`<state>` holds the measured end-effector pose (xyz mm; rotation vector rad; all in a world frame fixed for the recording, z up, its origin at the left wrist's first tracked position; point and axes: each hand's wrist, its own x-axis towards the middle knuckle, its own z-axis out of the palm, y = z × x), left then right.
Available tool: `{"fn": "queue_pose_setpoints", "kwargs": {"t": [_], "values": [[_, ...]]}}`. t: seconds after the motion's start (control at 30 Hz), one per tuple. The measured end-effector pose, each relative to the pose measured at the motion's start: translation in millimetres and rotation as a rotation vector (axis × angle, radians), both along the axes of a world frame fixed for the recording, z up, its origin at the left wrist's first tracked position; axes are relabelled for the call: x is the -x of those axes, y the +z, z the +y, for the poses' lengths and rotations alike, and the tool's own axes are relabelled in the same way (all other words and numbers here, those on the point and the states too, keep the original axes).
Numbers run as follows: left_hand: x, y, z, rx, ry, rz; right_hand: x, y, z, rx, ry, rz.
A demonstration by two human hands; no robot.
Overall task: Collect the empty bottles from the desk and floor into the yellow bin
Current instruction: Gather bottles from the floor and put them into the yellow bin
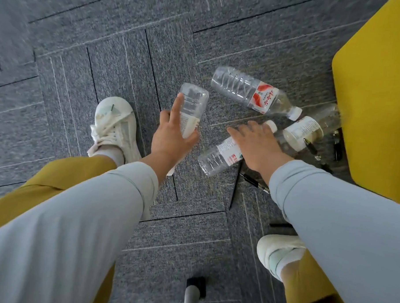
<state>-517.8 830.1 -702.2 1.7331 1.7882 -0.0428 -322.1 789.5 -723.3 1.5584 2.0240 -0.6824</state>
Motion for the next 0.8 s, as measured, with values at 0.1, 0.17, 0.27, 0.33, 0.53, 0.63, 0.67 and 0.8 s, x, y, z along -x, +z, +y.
{"fn": "queue_pose_setpoints", "kwargs": {"t": [0.1, 0.17, 0.27, 0.33, 0.53, 0.63, 0.67, 0.8], "values": [[0, 0, 0, -0.004, -0.008, -0.013, -6, -3, -6, -0.054, 0.006, -0.037], [-1, 2, 0, -0.012, -0.011, -0.014, -11, -3, -8, -0.056, -0.002, -0.046], [-3, 12, 2, -0.031, 0.01, -0.028, -21, 8, -4, -0.042, -0.067, 0.033], [-4, 25, 7, -0.056, 0.011, -0.047, -28, 26, 0, -0.048, -0.132, 0.09], [-10, 89, 29, -0.165, -0.029, -0.06, -38, 103, -6, -0.101, -0.385, 0.188], [-22, 130, 34, -0.231, -0.042, -0.07, -46, 151, -20, -0.178, -0.395, 0.194], [-28, 145, 35, -0.249, -0.045, -0.07, -49, 168, -26, -0.203, -0.406, 0.194], [-64, 203, 36, -0.335, -0.04, -0.134, -76, 239, -51, -0.331, -0.447, 0.171]]}}
